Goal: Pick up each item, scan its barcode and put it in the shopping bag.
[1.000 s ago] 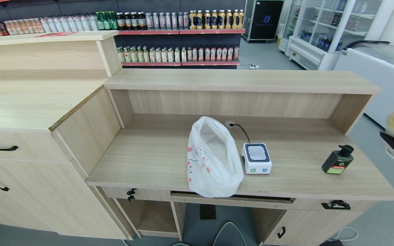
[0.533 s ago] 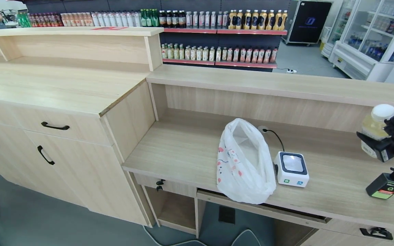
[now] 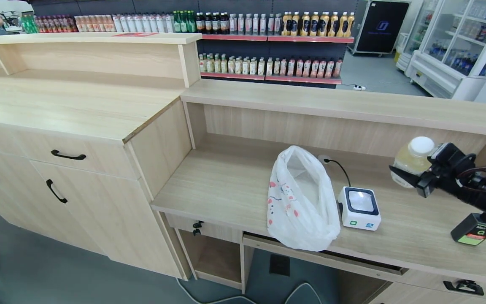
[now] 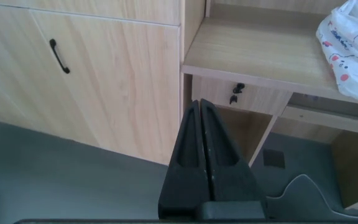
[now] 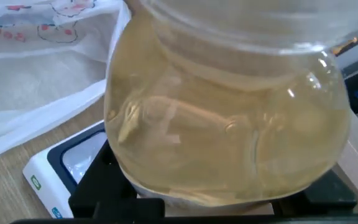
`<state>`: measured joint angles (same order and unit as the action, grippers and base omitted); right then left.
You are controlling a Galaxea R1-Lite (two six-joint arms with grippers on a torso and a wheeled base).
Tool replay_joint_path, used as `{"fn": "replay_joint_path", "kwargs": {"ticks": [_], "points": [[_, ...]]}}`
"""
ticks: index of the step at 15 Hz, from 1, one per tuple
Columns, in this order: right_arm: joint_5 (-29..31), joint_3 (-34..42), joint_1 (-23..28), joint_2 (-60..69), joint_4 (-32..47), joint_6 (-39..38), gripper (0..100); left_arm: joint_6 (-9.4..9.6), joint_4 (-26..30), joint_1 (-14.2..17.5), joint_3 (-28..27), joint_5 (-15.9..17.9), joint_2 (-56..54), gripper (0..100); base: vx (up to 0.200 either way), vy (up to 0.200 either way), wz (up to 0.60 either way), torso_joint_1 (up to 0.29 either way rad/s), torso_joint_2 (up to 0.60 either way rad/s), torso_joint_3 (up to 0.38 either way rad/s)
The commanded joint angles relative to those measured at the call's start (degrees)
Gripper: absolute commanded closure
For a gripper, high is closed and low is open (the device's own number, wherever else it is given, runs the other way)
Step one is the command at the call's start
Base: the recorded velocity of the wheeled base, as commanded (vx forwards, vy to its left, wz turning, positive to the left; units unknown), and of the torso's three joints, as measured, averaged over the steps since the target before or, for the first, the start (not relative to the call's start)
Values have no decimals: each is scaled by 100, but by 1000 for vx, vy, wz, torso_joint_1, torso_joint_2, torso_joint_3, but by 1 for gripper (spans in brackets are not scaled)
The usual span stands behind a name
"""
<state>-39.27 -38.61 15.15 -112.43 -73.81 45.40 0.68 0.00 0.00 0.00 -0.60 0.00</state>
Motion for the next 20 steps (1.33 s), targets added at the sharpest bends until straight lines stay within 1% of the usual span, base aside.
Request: {"fn": "replay_joint_path", "kwargs": {"ticks": [1, 5, 7, 9, 14, 18, 20], "points": [[-169, -86, -65, -253, -1, 66, 100, 2, 0, 0, 0, -2, 0, 100, 0, 0, 0, 0, 0, 0], [-239, -121, -39, -516, -89, 646, 100, 2, 0, 0, 0, -2, 0, 100, 0, 0, 0, 0, 0, 0], [-283, -156, -39, -595, -116, 699, 100, 2, 0, 0, 0, -2, 0, 100, 0, 0, 0, 0, 0, 0], [-310, -305, -48, -710, -142, 909, 100, 2, 0, 0, 0, -2, 0, 100, 0, 0, 0, 0, 0, 0], [-415, -384, -74, -982, -151, 1410, 100, 2, 0, 0, 0, -2, 0, 100, 0, 0, 0, 0, 0, 0], [-415, -455, -127, -1061, -160, 1410, 100, 2, 0, 0, 0, -2, 0, 100, 0, 0, 0, 0, 0, 0], [-556, -472, -127, -1114, -160, 1410, 100, 2, 0, 0, 0, -2, 0, 100, 0, 0, 0, 0, 0, 0]]}}
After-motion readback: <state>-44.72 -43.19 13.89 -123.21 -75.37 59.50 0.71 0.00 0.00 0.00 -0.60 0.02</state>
